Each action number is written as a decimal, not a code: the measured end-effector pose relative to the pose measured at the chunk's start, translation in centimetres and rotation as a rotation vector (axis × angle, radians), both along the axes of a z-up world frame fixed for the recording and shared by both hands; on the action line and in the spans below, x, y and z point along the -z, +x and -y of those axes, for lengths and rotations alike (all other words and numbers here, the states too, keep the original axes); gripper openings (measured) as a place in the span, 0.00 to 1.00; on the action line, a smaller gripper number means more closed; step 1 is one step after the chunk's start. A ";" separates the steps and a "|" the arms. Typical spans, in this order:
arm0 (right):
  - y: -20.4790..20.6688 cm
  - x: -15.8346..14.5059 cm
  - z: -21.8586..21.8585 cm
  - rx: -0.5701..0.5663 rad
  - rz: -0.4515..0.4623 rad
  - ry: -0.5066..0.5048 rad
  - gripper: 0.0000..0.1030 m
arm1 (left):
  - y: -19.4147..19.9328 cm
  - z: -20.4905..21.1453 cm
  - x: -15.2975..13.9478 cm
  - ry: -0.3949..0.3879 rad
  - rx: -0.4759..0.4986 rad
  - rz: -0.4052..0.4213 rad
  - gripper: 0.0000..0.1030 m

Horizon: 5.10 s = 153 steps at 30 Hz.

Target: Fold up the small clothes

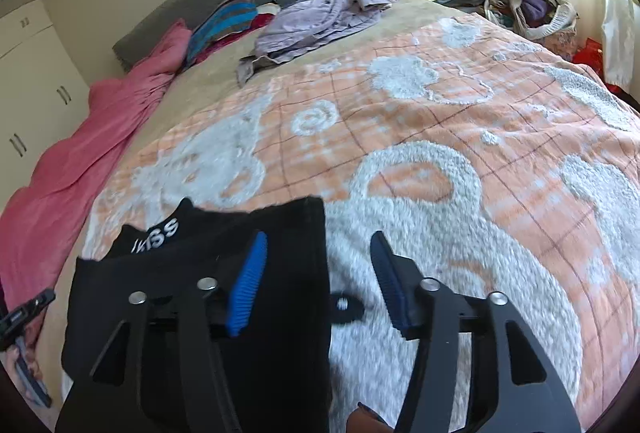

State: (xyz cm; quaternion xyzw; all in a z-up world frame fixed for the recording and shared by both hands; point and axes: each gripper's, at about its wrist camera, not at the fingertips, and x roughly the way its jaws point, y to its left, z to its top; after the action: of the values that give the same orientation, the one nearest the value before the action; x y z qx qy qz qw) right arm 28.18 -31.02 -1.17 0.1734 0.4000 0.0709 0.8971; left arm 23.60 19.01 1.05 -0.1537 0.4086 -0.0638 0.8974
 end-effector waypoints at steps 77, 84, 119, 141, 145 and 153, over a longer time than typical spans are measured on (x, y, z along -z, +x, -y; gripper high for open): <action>-15.4 -0.2 -2.9 -0.059 -0.018 -0.135 0.95 | -9.9 4.9 2.6 0.069 0.000 -0.095 0.90; -16.6 -1.0 -3.1 -0.057 0.004 -0.126 0.95 | -11.1 5.7 1.8 0.070 0.008 -0.075 0.91; -21.1 -6.6 -9.9 -0.245 0.177 -0.126 0.96 | -16.5 11.1 -3.1 0.140 0.058 0.061 0.91; -21.8 -9.1 -17.0 -0.413 0.259 -0.139 0.96 | -18.8 9.4 -4.8 0.171 -0.018 0.121 0.91; -21.6 -9.2 -18.1 -0.437 0.264 -0.138 0.96 | -19.1 8.3 -5.0 0.171 -0.041 0.123 0.91; -21.3 -9.4 -20.7 -0.494 0.272 -0.141 0.96 | -19.5 6.1 -5.1 0.164 -0.086 0.124 0.91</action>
State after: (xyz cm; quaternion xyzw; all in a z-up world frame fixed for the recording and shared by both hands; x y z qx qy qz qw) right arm 6.93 -10.30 8.25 -0.0033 0.3103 0.2819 0.9079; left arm 4.09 12.90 6.13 -0.0929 0.3492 -0.0008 0.9324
